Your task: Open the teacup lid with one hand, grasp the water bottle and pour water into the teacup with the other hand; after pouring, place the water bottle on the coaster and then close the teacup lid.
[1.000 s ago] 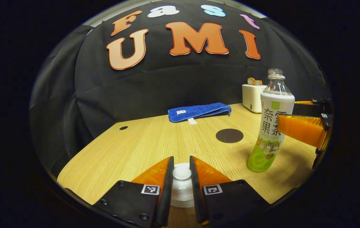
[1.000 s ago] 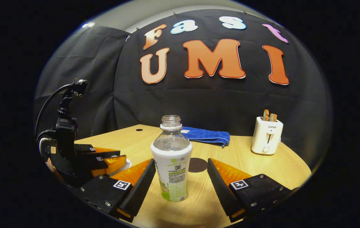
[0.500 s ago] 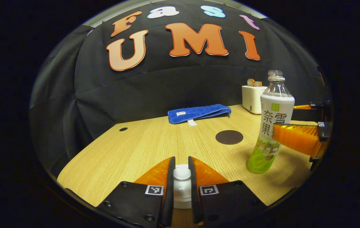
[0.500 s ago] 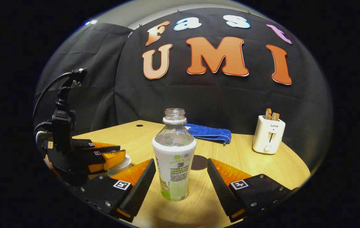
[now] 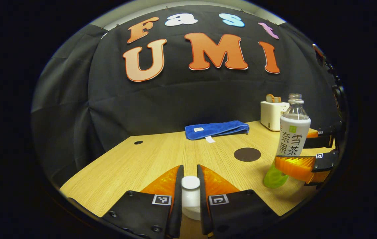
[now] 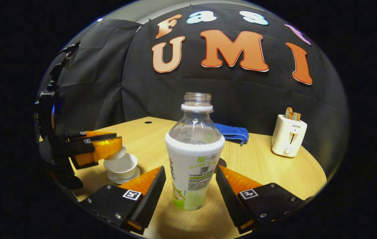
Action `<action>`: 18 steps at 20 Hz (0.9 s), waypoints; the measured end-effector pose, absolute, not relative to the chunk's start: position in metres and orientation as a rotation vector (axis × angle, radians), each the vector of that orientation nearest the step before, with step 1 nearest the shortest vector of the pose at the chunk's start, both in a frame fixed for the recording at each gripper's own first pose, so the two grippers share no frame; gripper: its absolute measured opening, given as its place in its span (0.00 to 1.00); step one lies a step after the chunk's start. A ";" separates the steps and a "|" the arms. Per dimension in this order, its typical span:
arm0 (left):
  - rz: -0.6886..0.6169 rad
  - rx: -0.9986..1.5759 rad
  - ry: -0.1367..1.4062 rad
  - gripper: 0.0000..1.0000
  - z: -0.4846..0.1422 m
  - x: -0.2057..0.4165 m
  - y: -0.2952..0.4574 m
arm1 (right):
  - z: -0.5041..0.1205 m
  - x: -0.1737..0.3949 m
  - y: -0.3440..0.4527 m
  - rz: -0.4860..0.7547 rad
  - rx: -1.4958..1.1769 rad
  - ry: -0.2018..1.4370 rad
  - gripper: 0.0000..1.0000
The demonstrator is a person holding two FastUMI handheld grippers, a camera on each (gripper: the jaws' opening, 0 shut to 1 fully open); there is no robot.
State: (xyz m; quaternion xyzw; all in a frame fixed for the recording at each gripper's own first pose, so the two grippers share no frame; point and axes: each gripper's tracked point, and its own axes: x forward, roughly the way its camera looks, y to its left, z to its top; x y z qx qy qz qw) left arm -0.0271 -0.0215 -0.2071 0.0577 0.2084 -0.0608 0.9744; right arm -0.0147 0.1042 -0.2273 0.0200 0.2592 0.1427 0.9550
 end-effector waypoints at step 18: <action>0.003 0.089 0.409 0.27 -0.198 -0.035 0.063 | -0.211 0.011 0.098 0.267 -0.536 0.574 0.64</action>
